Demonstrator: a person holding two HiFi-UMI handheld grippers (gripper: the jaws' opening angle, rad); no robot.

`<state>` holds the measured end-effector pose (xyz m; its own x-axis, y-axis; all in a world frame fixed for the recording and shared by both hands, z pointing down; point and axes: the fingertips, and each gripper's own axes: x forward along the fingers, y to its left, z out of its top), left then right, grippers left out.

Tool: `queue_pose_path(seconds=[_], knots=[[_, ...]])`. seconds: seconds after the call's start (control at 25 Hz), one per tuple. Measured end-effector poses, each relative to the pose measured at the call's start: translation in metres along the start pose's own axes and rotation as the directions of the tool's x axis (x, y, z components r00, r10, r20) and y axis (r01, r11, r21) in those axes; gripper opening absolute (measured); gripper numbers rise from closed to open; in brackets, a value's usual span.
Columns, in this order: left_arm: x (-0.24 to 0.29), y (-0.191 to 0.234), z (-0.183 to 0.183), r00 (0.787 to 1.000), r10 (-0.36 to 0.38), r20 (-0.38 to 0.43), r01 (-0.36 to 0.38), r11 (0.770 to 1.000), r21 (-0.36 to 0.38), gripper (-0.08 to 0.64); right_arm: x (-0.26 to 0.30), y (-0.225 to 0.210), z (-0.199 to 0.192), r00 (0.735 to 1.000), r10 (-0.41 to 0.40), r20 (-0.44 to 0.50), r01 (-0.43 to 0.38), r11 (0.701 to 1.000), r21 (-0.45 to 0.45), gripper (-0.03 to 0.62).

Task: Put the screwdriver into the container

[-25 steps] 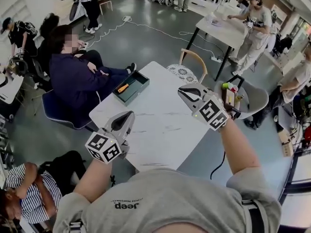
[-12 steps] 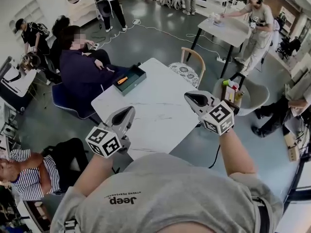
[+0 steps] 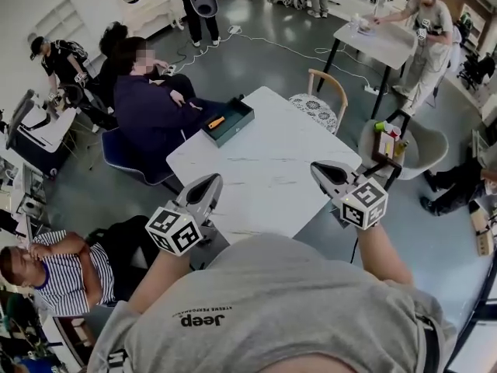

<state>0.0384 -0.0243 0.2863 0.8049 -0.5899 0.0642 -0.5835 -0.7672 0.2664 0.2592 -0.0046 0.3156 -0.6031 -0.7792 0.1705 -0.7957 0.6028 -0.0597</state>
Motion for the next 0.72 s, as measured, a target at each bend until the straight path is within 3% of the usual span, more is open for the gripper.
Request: queue_pose_path(seconds=[0.2, 0.4, 0.72], knots=[[-0.008, 0.033, 0.002, 0.998, -0.061, -0.034, 0.061, 0.998, 0.000, 0.003, 0.031, 0.014, 0.001, 0.999, -0.046, 0.013, 0.046, 0.997, 0.063, 0.009], [-0.012, 0.063, 0.001, 0.993, -0.108, -0.047, 0.107, 0.994, -0.014, 0.003, 0.066, 0.030, 0.012, 0.998, -0.064, 0.014, 0.062, 0.996, 0.070, 0.009], [-0.006, 0.073, 0.005, 0.989, -0.147, -0.024, 0.146, 0.988, -0.041, 0.003, 0.076, 0.035, 0.015, 0.997, -0.071, -0.036, 0.074, 0.995, 0.066, 0.009]])
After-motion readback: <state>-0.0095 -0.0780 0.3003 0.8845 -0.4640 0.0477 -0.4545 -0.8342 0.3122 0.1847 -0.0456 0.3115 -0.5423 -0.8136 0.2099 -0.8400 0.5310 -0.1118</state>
